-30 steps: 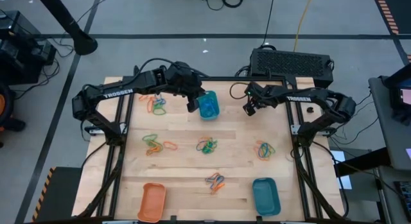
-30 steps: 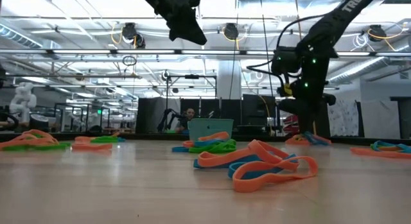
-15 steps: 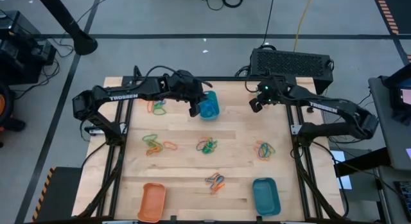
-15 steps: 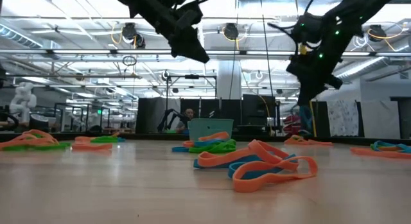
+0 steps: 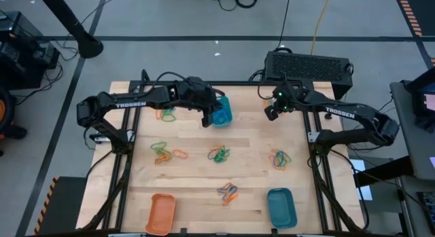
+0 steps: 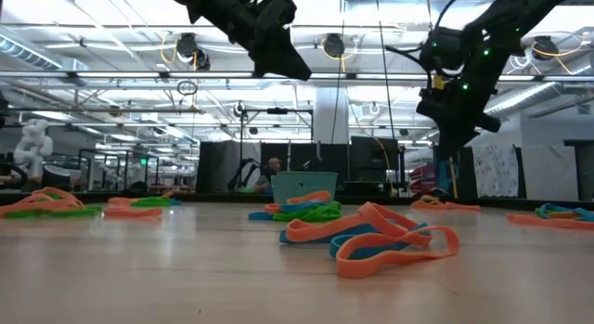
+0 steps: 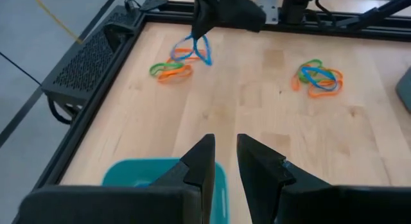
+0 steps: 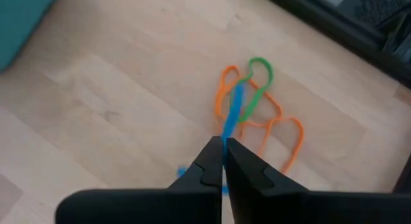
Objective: Sort rubber bands into baskets
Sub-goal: Put the blue rubber band into the top blue bin
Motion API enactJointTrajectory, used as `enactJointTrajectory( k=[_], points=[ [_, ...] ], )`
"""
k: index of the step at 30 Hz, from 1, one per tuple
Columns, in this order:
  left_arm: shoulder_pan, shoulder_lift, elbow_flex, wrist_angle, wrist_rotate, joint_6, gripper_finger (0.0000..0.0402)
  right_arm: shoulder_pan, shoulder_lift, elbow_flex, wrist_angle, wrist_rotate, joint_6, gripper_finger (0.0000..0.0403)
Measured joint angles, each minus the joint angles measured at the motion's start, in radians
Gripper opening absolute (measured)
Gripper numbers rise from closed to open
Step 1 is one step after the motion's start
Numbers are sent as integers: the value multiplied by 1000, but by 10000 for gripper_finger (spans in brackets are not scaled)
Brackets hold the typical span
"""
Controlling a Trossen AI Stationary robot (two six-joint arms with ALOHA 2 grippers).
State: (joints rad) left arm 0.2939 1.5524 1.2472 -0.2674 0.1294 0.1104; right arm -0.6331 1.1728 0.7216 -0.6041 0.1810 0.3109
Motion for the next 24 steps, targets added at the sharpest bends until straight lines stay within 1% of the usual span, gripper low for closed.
enactJointTrajectory(
  k=[6,17,20,24],
  points=[
    [-4,0,0,0,0,0,75,0,40,0,1,1,-8,39],
    [-4,0,0,30,-1,0,75,0,66,0,-25,1,-16,129],
    [-4,0,0,31,-1,0,75,0,66,0,-37,1,-8,144],
    [-4,0,0,38,-2,0,75,9,68,-6,-28,0,13,152]
  ],
)
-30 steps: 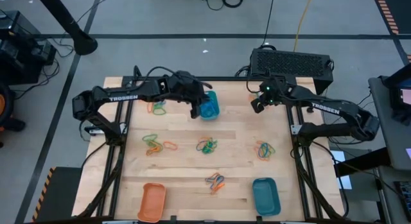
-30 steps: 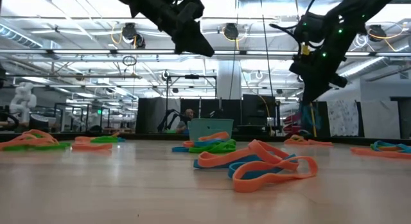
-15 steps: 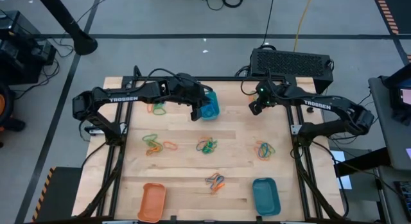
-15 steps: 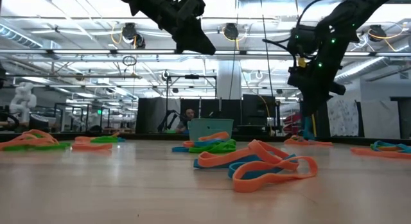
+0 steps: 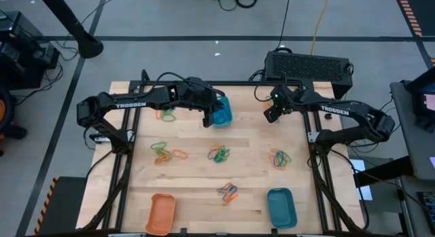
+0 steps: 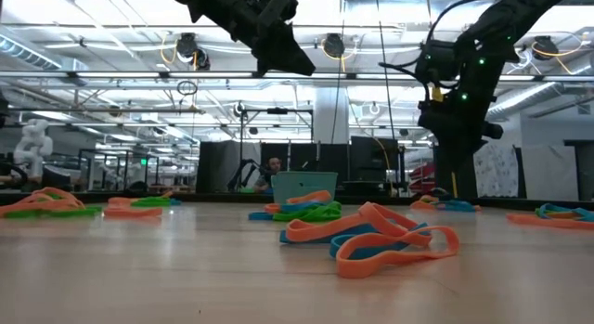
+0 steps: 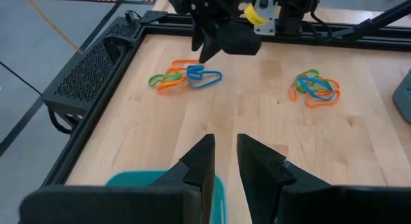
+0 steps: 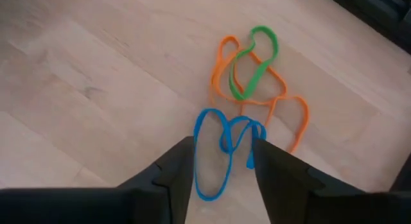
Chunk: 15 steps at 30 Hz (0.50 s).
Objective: Sort rubber bands into baskets
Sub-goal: Put the blue rubber band into the top blue bin
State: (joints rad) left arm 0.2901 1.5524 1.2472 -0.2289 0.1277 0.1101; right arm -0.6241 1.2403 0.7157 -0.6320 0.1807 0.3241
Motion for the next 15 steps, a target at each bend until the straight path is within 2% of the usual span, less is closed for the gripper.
enactJointTrajectory(
  k=[3,8,15],
  points=[
    [-3,0,0,1,0,0,75,23,2,-54,7,-4,29,153],
    [-5,0,0,15,0,0,75,37,2,-168,151,9,81,153],
    [-5,-1,0,21,-1,-24,75,37,2,-275,264,31,128,153]
  ],
)
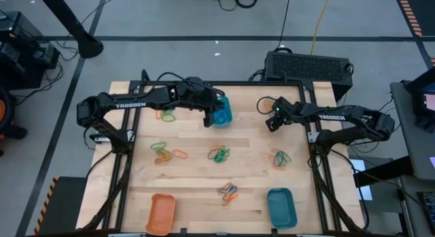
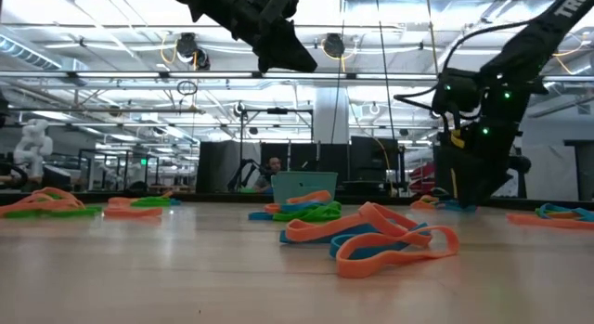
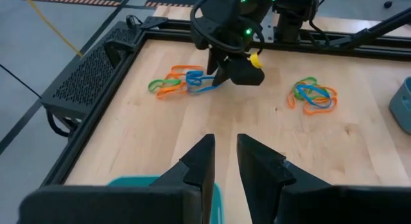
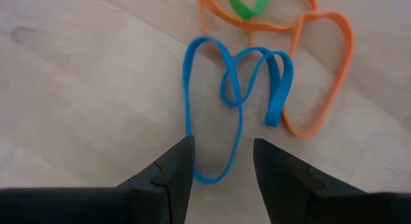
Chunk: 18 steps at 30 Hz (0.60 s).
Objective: Sort rubber bands into baskets
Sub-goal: Put the blue rubber band into the top blue bin
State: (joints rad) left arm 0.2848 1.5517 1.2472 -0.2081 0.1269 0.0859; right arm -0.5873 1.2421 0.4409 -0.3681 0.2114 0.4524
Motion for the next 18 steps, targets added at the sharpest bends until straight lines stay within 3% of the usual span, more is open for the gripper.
enactJointTrajectory(
  k=[5,11,18],
  points=[
    [0,0,0,2,0,-2,75,0,-1,-28,52,-2,16,132],
    [0,0,0,5,0,-3,75,0,-1,-28,59,-33,-1,18],
    [0,0,0,3,8,-2,75,18,-24,43,51,-117,-67,2]
  ],
)
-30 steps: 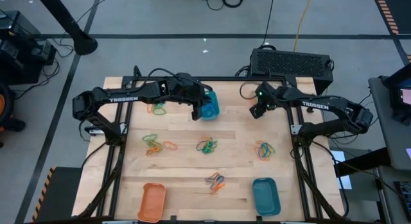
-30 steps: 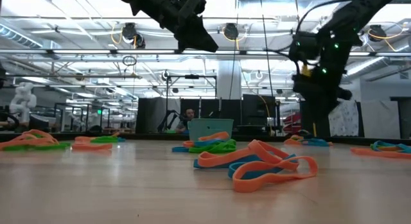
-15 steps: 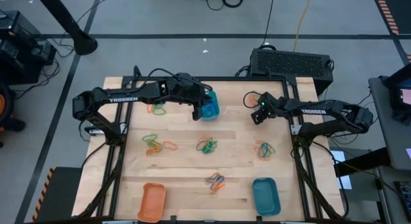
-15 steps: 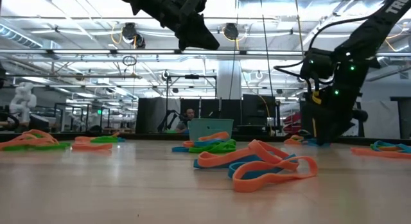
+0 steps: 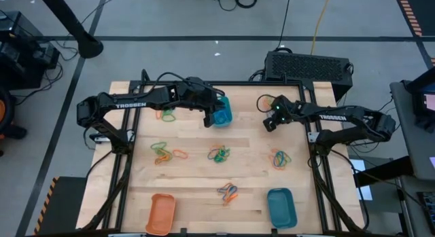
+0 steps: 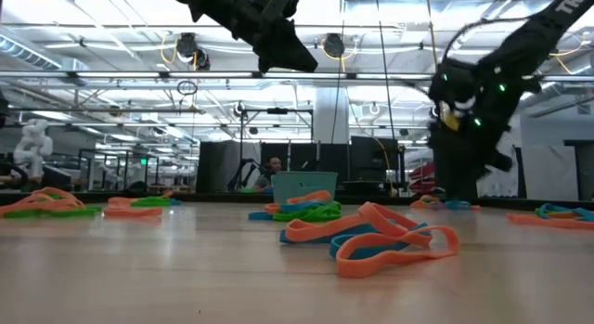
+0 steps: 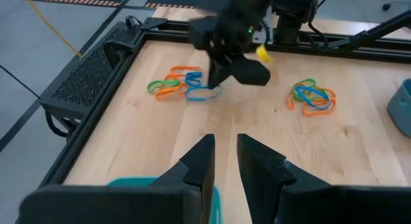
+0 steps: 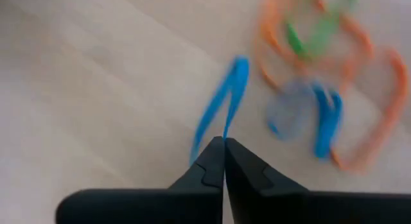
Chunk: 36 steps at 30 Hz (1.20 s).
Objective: Sort rubber bands into baskets
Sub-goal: Put the blue rubber band into the top blue bin
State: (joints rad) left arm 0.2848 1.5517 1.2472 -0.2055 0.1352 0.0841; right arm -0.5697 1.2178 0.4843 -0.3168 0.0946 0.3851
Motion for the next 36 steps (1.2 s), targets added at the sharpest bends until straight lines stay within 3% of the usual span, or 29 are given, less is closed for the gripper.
enactJointTrajectory(
  k=[7,15,26,36],
  points=[
    [-7,-1,-40,-1,49,10,75,94,-74,110,0,-146,-51,1],
    [-20,17,-142,215,67,21,75,260,-94,182,68,-151,-51,0],
    [-26,160,-123,383,237,-135,78,375,-94,194,166,-145,-53,0],
    [-25,263,-122,596,258,-443,181,389,-94,194,178,-142,-53,0]
  ],
)
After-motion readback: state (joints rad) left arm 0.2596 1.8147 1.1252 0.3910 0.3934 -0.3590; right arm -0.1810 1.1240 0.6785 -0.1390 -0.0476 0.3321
